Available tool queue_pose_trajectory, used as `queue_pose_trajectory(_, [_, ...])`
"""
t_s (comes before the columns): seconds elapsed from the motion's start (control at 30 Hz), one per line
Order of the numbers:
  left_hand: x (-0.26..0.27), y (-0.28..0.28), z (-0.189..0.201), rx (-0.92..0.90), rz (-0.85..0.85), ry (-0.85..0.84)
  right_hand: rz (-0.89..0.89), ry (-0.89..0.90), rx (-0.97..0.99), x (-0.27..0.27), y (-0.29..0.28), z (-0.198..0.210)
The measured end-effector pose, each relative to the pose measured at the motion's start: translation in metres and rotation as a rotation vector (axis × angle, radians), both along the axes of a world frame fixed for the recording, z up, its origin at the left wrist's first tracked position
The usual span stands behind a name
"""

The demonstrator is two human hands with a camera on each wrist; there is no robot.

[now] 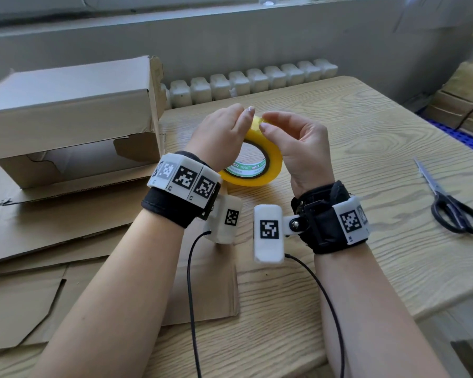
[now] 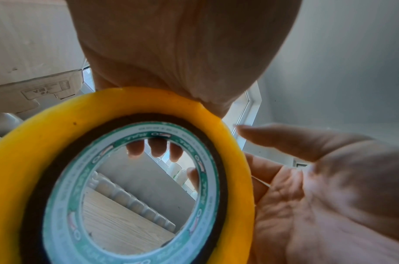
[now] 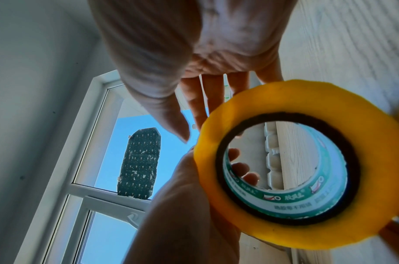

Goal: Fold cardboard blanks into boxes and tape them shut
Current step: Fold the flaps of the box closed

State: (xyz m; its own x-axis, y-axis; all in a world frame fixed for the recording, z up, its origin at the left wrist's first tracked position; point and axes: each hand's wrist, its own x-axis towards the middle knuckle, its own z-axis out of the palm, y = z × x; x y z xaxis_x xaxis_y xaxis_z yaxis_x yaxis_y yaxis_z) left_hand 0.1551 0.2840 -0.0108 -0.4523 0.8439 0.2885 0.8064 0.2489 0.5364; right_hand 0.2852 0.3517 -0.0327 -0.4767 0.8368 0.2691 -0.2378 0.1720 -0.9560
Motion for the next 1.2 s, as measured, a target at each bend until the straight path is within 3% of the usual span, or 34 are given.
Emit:
queue_pose_trajectory(0.8, [-0.001, -0.009, 0.011, -0.024, -0.053, -0.004, 0.123, -0.025, 0.005, 0.005, 0.0, 0.007])
queue_pose_trajectory(1.0, [0.0, -0.024, 0.038, 0.215, -0.018, 0.159, 0.187, 0.071, 0.097, 0.006, -0.008, 0.013])
queue_pose_trajectory(1.2, [-0.001, -0.036, 0.047, 0.102, 0.031, 0.351, 0.172, -0.131, 0.26, -0.001, -0.019, 0.013])
